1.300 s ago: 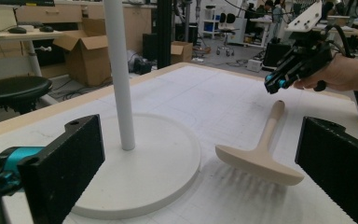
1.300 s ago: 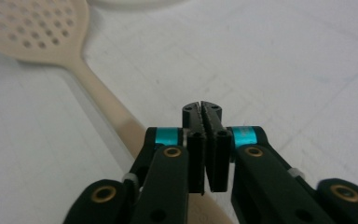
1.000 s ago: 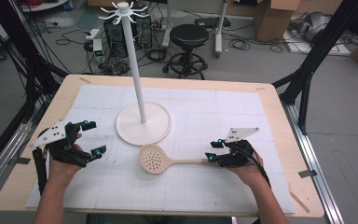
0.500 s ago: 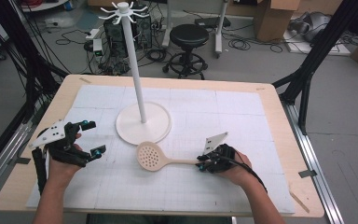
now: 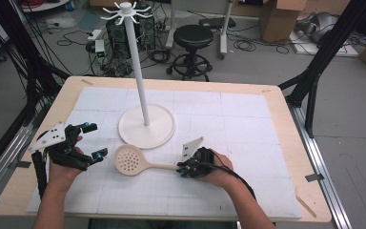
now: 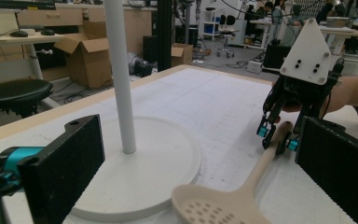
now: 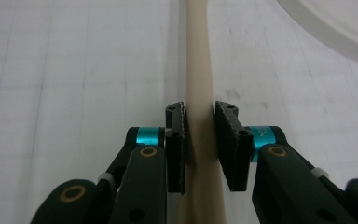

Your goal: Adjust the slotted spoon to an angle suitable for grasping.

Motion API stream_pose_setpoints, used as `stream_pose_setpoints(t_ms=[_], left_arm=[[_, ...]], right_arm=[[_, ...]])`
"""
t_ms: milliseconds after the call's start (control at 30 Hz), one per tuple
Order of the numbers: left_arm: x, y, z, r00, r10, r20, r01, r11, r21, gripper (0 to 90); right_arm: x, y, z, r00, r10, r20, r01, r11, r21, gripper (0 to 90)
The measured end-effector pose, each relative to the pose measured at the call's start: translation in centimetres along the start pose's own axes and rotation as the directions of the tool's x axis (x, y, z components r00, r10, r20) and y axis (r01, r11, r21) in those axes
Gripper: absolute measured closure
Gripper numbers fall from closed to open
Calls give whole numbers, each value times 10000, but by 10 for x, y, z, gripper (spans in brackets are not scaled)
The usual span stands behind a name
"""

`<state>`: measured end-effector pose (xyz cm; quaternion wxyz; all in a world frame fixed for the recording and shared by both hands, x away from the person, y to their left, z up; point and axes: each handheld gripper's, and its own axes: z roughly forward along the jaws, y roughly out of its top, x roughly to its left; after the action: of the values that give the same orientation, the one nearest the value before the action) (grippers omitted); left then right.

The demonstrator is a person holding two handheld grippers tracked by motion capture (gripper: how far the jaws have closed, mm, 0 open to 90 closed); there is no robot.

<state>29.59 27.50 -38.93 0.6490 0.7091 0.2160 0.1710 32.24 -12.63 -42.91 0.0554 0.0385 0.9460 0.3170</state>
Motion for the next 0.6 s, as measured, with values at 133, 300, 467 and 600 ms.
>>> stream_pose_setpoints(t_ms=[133, 300, 467, 600], left_arm=[[0, 0, 0, 10000, -31, -14, 31, 10000, -6, 18], [0, 0, 0, 10000, -11, 10, 11, 10000, 32, 18], [0, -1, 2, 10000, -44, 52, 44, 10000, 80, 18], [0, -2, 3, 10000, -73, 44, 72, 9999, 96, 18]], right_arm=[[1, 1, -5, 9997, 208, 88, -204, 9989, -430, 602], [0, -16, -30, 9971, 660, 371, -626, 9943, -861, 570], [4, -51, -56, 9880, 1352, 741, -1290, 9882, -827, 524], [9, -64, -61, 9842, 1566, 823, -1510, 9860, -705, 528]])
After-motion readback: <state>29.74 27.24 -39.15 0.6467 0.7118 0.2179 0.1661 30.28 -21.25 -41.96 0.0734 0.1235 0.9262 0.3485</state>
